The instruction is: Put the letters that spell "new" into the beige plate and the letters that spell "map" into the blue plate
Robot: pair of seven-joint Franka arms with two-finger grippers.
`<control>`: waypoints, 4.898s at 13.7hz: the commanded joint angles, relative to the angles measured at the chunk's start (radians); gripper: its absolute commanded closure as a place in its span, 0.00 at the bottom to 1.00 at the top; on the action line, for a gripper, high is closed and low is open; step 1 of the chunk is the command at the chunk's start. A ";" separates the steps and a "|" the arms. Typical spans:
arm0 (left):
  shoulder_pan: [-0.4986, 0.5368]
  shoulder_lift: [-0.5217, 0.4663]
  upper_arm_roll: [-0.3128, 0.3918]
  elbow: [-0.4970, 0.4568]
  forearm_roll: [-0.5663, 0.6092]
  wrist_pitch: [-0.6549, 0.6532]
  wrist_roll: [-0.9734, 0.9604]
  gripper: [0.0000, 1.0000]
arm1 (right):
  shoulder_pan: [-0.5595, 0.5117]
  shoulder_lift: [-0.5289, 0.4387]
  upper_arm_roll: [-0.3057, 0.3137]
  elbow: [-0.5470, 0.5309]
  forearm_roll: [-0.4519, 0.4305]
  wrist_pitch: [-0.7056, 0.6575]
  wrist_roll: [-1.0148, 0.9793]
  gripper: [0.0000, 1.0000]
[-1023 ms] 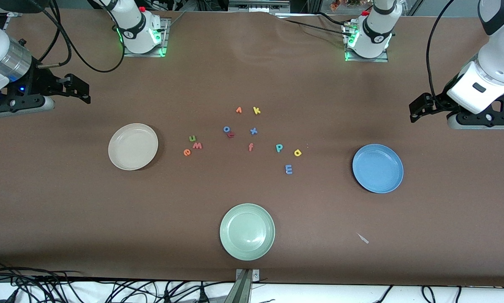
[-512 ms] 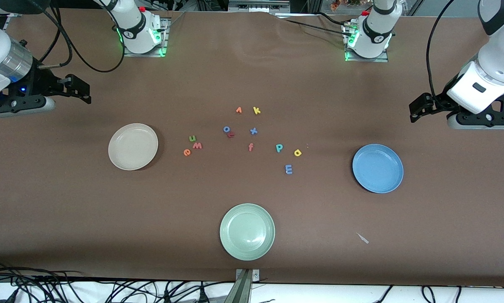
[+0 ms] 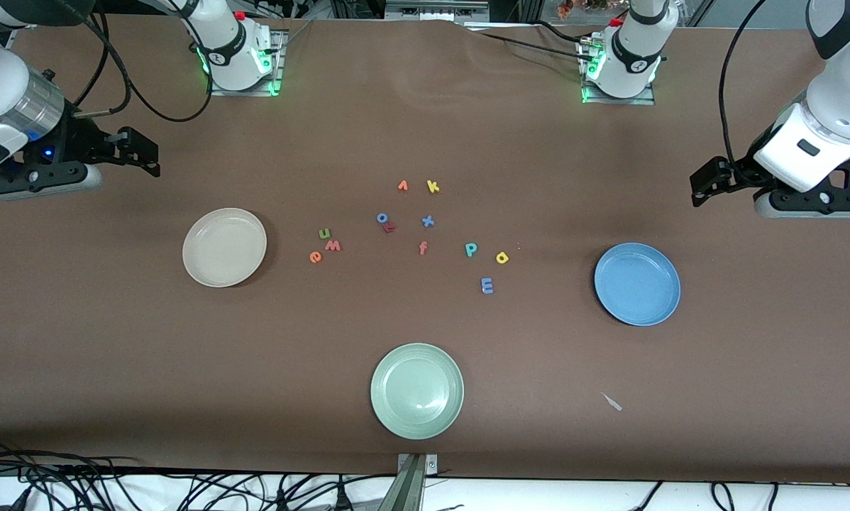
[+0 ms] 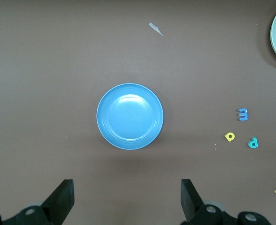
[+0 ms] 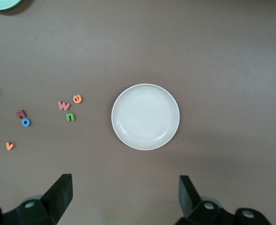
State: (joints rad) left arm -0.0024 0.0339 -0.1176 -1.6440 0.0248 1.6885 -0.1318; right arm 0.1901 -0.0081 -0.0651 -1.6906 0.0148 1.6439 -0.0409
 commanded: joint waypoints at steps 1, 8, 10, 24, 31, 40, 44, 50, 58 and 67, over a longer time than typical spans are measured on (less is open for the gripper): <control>-0.001 0.011 0.004 0.029 -0.006 -0.018 0.000 0.00 | 0.003 -0.012 0.004 -0.017 -0.016 0.014 0.004 0.00; -0.014 0.014 -0.005 0.027 -0.022 -0.027 0.004 0.00 | 0.003 -0.012 0.004 -0.018 -0.016 0.011 0.004 0.00; -0.022 0.015 -0.010 0.026 -0.023 -0.041 0.001 0.00 | 0.003 -0.012 0.004 -0.017 -0.016 0.011 0.003 0.00; -0.372 0.371 -0.047 0.030 -0.023 0.212 -0.362 0.00 | 0.018 0.019 0.059 -0.130 -0.003 0.206 0.059 0.00; -0.381 0.656 -0.022 0.111 -0.009 0.569 -0.467 0.00 | 0.028 0.138 0.157 -0.231 -0.001 0.477 0.242 0.00; -0.419 0.774 -0.017 0.138 0.029 0.685 -0.471 0.12 | 0.078 0.314 0.192 -0.357 -0.003 0.836 0.407 0.00; -0.433 0.785 -0.017 0.119 0.040 0.683 -0.471 0.16 | 0.110 0.391 0.192 -0.359 -0.004 0.945 0.426 0.00; -0.432 0.794 -0.017 0.104 0.040 0.683 -0.460 0.76 | 0.114 0.490 0.183 -0.353 -0.016 1.064 0.435 0.00; -0.404 0.732 0.007 0.148 0.058 0.513 -0.408 1.00 | 0.114 0.537 0.176 -0.347 -0.030 1.067 0.435 0.01; -0.167 0.604 0.029 0.125 0.101 0.269 0.076 1.00 | 0.256 0.585 0.059 -0.340 -0.053 1.065 0.519 0.08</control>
State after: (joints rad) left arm -0.2194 0.6686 -0.0840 -1.4798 0.0725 1.9807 -0.1546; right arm 0.3701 0.5590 0.0503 -2.0477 -0.0199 2.7004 0.4296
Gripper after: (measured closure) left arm 0.722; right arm 0.075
